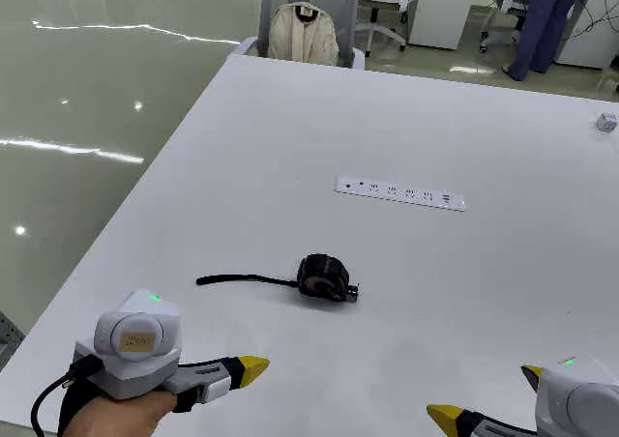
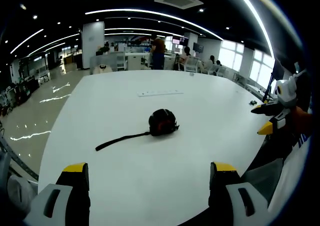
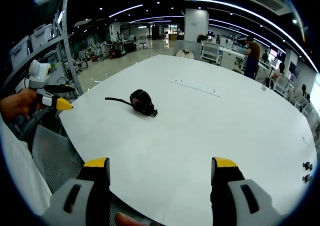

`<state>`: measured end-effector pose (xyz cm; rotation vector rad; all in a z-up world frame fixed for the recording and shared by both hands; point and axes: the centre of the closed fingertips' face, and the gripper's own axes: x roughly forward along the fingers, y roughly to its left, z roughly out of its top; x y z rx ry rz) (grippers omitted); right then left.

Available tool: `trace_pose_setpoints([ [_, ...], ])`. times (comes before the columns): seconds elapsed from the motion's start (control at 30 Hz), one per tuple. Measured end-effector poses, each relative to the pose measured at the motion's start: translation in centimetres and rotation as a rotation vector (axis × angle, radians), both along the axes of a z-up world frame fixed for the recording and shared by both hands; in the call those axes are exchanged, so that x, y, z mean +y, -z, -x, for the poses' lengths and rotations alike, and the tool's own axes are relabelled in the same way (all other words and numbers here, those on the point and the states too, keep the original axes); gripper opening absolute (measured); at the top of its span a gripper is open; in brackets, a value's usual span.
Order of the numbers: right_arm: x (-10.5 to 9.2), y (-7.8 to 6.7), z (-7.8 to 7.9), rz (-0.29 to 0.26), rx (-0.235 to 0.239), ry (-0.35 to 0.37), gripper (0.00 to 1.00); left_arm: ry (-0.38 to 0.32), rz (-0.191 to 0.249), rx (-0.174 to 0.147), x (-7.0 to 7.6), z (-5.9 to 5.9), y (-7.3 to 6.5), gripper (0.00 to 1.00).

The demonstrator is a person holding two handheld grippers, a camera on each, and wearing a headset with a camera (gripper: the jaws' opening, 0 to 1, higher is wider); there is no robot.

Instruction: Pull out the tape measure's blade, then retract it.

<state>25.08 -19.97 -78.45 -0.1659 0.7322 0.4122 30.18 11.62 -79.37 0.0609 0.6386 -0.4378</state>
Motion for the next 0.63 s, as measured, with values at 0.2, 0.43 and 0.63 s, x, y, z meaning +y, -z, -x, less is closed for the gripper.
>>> trace_pose_setpoints([
  [0.2, -0.12, 0.21, 0.02, -0.005, 0.003, -0.003, 0.84, -0.003, -0.015, 0.003, 0.34, -0.04, -0.07, 0.98],
  [0.43, -0.24, 0.38, 0.07, -0.013, 0.006, -0.003, 0.84, -0.005, -0.014, 0.005, -0.08, -0.03, -0.13, 0.98],
  [0.63, -0.45, 0.18, 0.13, -0.017, 0.002, -0.001, 0.83, 0.005, -0.020, 0.004, -0.51, 0.15, -0.17, 0.98],
])
